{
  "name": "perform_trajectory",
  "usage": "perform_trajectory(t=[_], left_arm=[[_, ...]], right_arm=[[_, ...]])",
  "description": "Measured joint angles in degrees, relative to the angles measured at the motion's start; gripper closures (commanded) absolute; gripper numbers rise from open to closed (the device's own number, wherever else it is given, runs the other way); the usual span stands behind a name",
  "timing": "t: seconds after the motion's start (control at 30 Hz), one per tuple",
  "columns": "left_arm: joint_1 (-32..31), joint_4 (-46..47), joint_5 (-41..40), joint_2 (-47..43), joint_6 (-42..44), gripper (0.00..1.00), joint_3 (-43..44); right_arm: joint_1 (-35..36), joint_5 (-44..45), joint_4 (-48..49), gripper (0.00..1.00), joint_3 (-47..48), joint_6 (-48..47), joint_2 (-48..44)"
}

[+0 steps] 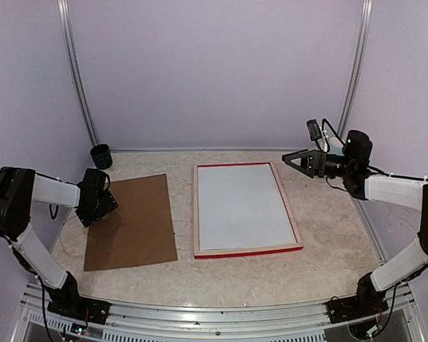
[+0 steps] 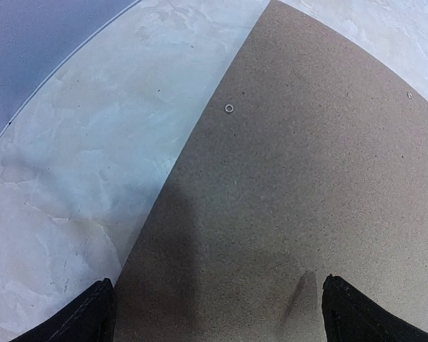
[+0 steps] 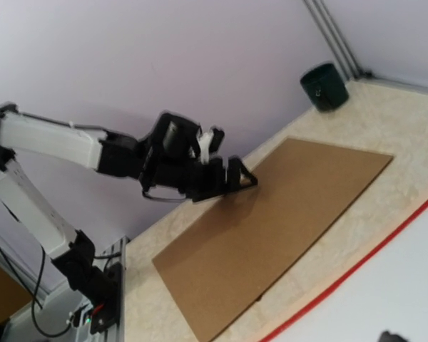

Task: Put the photo into the frame
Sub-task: Turn over the backboard at the center of the board.

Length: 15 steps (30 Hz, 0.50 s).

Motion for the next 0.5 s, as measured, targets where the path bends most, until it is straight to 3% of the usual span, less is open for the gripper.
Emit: perform_trajectory(t=[0.23,0.5], left_arm=[[-0.87,2.43,1.92,0.00,0.00,0.01,-0.09],[-2.38,5.64,3.37,-1.01,-0.02,0.01,-1.95]], right_arm=[[13.11,14.08,-22.16,0.01,10.95,-9.97,3.98],[26.40,32.13,-39.69,0.01,22.73,-11.61,10.10]])
